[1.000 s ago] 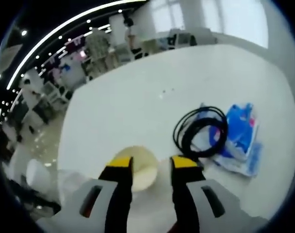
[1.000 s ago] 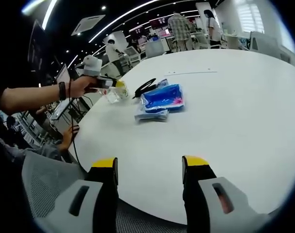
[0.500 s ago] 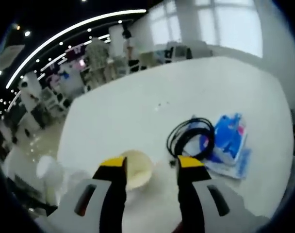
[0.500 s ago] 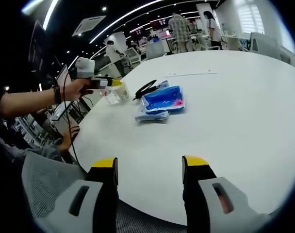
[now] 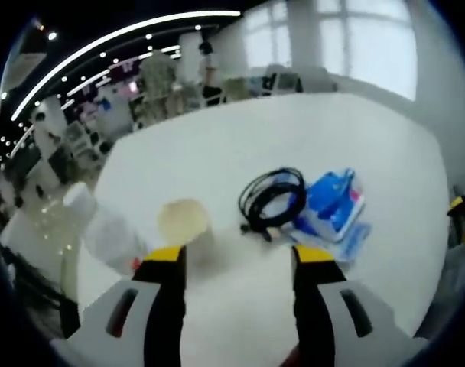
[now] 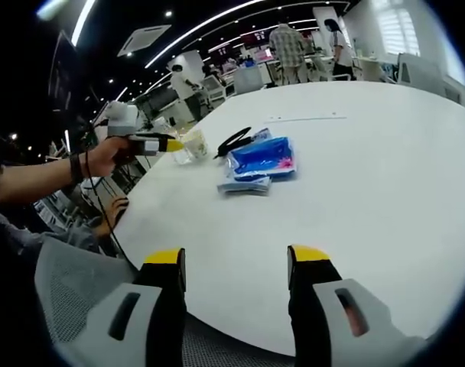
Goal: Arrange the tabletop items into an orderly group along one side of the table until the central work area is clear of visible clutter.
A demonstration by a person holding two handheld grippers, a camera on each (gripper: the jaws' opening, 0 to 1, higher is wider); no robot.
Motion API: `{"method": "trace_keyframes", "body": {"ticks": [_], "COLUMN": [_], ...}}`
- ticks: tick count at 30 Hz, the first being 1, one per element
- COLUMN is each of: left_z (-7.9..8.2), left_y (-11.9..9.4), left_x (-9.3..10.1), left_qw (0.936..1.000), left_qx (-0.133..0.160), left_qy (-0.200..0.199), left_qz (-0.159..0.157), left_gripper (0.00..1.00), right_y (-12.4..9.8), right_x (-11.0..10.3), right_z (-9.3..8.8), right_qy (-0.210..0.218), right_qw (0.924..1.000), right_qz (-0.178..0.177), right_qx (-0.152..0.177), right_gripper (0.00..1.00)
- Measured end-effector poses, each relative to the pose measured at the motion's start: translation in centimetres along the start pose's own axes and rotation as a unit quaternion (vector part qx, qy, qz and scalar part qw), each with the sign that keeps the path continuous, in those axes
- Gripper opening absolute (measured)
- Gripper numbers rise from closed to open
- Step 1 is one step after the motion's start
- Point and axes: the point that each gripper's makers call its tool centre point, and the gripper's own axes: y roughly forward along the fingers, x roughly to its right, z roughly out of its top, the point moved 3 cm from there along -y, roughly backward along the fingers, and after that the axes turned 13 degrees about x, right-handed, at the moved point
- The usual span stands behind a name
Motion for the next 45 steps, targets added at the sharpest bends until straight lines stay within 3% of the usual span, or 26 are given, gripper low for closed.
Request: {"method": "trace_keyframes", "body": {"ticks": [26,45], "left_z": [-1.1,-2.6], "left_y": [-6.3,-7.7], "left_x": [4.1,6.8], "left_qw": [0.9997,0.9991], "left_qx": [0.001,0.001], "left_qy": [-0.023,-0.041], "left_qz": [0.003,-0.014], "left_gripper": [0.63,0.67], "right_y": [0.0,0.3], "right_x": [-1.0,-1.6], "right_z": [0.5,-0.2], "right_qy": [-0.014,-0.018], "right_qw": [0.9994,0.9988], "right_qz": [0.032,0.043], "right_qx": [0.0,-0.012], "right_gripper": [0.54,0.53]}}
